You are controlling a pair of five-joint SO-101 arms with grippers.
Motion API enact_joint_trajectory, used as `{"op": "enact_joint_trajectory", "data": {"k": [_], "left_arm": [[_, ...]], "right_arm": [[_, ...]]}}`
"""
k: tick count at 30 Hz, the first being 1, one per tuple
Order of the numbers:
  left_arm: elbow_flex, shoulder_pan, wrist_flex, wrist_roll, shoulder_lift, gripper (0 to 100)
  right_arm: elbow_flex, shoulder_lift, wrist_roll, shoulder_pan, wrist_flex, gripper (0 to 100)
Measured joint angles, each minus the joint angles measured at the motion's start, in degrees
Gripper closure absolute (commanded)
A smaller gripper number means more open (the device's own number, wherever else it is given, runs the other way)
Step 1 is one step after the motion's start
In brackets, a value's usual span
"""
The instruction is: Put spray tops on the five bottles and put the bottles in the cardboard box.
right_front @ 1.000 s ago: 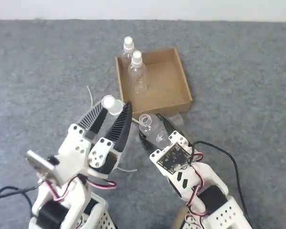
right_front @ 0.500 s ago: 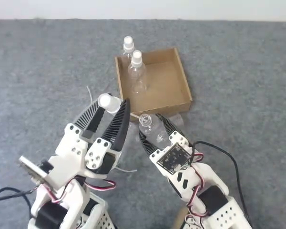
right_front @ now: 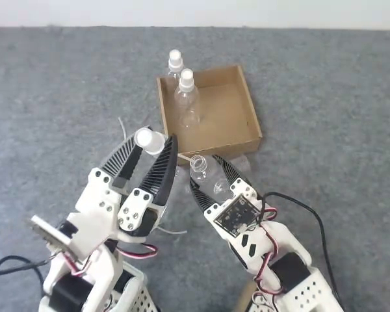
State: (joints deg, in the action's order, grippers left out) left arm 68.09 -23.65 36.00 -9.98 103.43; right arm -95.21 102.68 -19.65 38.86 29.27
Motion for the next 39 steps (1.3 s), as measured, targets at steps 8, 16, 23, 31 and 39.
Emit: {"op": "enact_joint_trajectory", "data": {"k": [8,16,23,31,39], "left_arm": [[3.78,-0.09,0.0,0.0,0.0,99],[5.89,-1.93,0.0,0.0,0.0,99],[8.88,-6.33,0.0,0.0,0.0,99],[10.46,-6.51,0.0,0.0,0.0,99],[13.8,-6.51,0.18,0.09,0.0,99]], "right_arm": [[0.0,0.0,0.0,0.0,0.0,95.7],[0.0,0.0,0.0,0.0,0.0,95.7],[0.0,0.0,0.0,0.09,0.0,95.7],[0.0,0.0,0.0,0.09,0.0,95.7],[0.0,0.0,-0.09,0.18,0.0,95.8]]}}
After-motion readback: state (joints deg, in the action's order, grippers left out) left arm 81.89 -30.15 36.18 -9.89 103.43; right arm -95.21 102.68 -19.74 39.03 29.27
